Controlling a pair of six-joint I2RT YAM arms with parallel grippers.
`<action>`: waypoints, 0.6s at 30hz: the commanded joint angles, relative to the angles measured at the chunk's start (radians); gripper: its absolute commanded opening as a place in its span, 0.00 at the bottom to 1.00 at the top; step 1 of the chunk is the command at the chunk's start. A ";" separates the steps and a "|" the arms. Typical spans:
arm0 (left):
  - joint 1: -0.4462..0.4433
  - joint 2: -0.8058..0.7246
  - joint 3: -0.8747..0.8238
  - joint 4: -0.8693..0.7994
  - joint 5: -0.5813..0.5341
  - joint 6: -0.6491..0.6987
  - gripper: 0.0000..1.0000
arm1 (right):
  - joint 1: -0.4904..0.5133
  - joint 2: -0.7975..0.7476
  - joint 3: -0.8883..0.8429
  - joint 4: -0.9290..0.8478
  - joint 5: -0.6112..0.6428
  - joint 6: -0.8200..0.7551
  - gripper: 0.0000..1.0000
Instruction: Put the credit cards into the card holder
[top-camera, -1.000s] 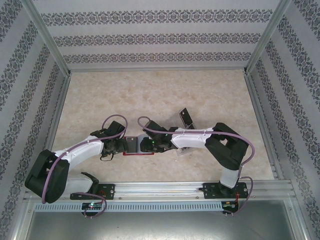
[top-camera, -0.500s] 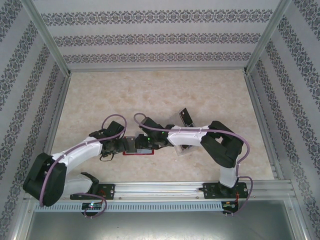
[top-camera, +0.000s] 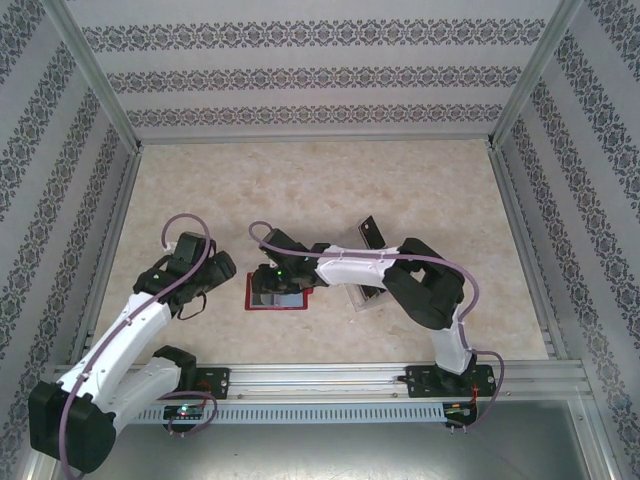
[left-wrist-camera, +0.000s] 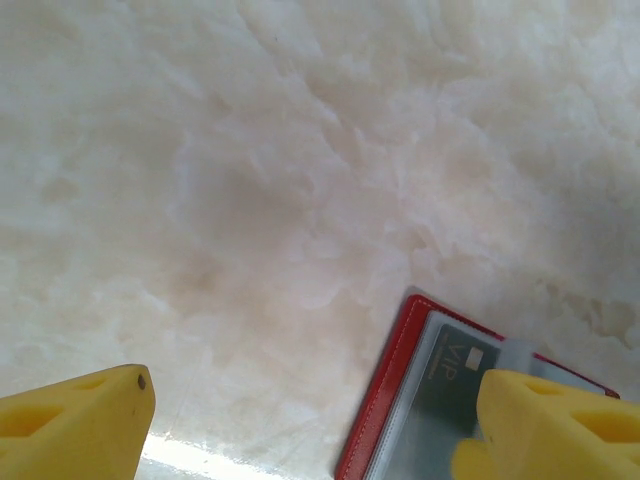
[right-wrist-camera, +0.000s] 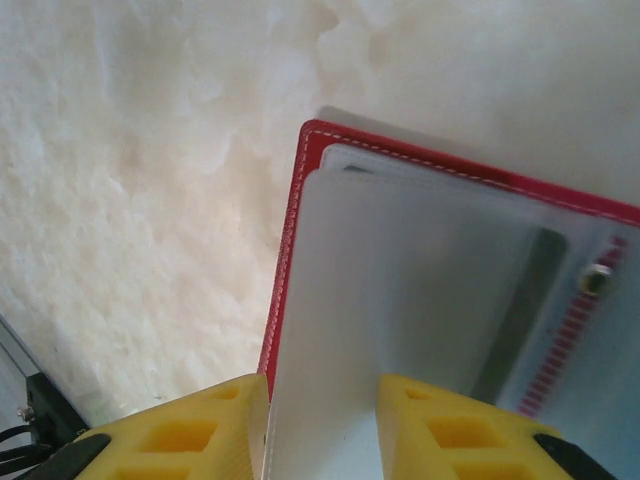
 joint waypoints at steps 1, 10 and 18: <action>0.014 0.014 0.033 -0.057 0.004 0.015 0.85 | 0.018 0.050 0.049 -0.047 -0.037 -0.016 0.35; 0.014 0.026 0.023 -0.035 0.040 0.019 0.85 | 0.012 -0.046 0.045 -0.078 -0.026 -0.059 0.52; 0.015 0.054 0.003 -0.015 0.074 0.025 0.84 | -0.017 -0.196 -0.007 -0.131 0.020 -0.098 0.54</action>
